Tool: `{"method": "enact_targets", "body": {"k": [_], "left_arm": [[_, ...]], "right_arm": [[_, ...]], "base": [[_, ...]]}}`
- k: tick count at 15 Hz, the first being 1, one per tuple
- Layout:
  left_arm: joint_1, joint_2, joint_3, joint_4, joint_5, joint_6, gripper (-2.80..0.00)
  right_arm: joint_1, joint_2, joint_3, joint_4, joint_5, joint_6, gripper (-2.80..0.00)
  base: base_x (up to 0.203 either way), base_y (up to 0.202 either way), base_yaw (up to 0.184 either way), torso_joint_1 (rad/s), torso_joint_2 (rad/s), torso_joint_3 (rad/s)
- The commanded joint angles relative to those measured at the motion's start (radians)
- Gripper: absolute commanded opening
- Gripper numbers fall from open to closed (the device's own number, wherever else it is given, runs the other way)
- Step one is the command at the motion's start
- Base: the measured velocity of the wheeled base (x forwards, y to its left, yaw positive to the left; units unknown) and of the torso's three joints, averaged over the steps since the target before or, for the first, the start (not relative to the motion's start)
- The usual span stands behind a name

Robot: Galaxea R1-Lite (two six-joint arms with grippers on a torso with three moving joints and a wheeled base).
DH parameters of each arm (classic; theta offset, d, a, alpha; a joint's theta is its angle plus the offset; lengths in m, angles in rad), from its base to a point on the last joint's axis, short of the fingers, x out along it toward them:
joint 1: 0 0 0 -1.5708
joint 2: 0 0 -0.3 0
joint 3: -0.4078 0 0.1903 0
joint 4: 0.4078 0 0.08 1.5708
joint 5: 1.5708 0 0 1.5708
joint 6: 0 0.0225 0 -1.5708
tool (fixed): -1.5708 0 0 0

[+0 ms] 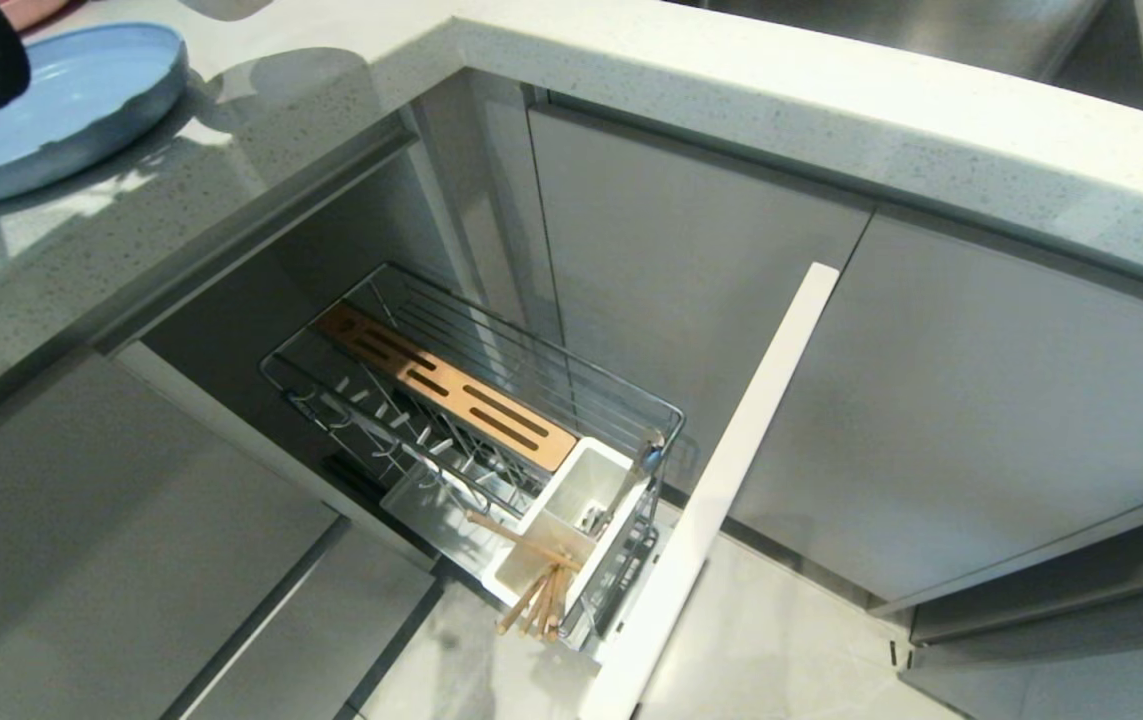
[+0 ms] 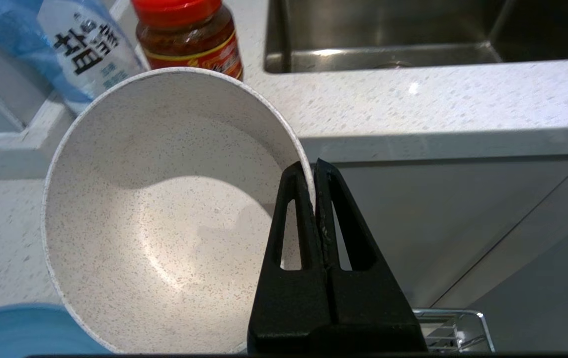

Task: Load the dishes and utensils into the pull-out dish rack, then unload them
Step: Pick up the bowl and place it in the cupboard

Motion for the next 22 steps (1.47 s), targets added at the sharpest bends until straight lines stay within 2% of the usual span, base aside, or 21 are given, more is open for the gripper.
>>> {"method": "enact_targets", "body": {"k": [1, 3, 5, 7, 8, 10, 12, 14, 16, 18, 22], "left_arm": [[-0.038, -0.007, 0.001, -0.005, 0.012, 0.003, -2.80], [-0.066, -0.007, 0.001, 0.005, 0.054, -0.010, -2.80], [-0.115, -0.015, 0.001, -0.004, 0.123, -0.027, -2.80], [-0.146, -0.022, 0.001, -0.025, 0.142, -0.095, -2.80], [-0.169, -0.021, 0.001, -0.045, 0.149, -0.146, -2.80], [-0.224, -0.021, 0.002, -0.062, 0.199, -0.295, -2.80], [-0.257, -0.022, 0.003, -0.057, 0.214, -0.445, -2.80], [-0.266, -0.032, 0.005, -0.038, 0.216, -0.642, -2.80], [-0.269, -0.057, 0.032, 0.040, 0.215, -0.817, -2.80], [-0.269, -0.069, 0.067, 0.063, 0.214, -0.934, -2.80], [-0.274, -0.097, 0.212, 0.013, 0.213, -1.066, -2.80]], "right_arm": [[0.000, -0.004, 0.002, -0.001, 0.000, 0.000, -2.80], [0.001, -0.004, 0.002, -0.001, 0.000, 0.000, -2.80], [0.001, -0.004, 0.002, 0.000, 0.000, 0.000, -2.80], [0.001, -0.004, 0.002, 0.000, 0.000, 0.000, -2.80], [0.001, -0.004, 0.002, 0.000, -0.001, 0.000, -2.80], [0.000, -0.004, 0.002, 0.000, 0.000, 0.000, -2.80], [0.000, -0.004, 0.002, 0.000, 0.000, 0.000, -2.80], [0.000, -0.004, 0.002, 0.000, 0.000, 0.000, -2.80], [0.001, -0.004, 0.002, 0.000, 0.000, 0.000, -2.80], [0.000, -0.004, 0.002, 0.000, 0.000, 0.000, -2.80], [0.001, -0.004, 0.002, 0.000, 0.000, 0.000, -2.80]], "base": [[0.000, 0.000, 0.000, 0.000, 0.00, 0.000], [0.000, 0.000, 0.000, 0.000, 0.00, 0.000], [0.000, 0.000, 0.000, 0.000, 0.00, 0.000], [0.000, 0.000, 0.000, 0.000, 0.00, 0.000], [0.000, 0.000, 0.000, 0.000, 0.00, 0.000], [0.000, 0.000, 0.000, 0.000, 0.00, 0.000], [0.000, 0.000, 0.000, 0.000, 0.00, 0.000], [0.000, 0.000, 0.000, 0.000, 0.00, 0.000], [0.000, 0.000, 0.000, 0.000, 0.00, 0.000], [0.000, 0.000, 0.000, 0.000, 0.00, 0.000], [0.000, 0.000, 0.000, 0.000, 0.00, 0.000]]}}
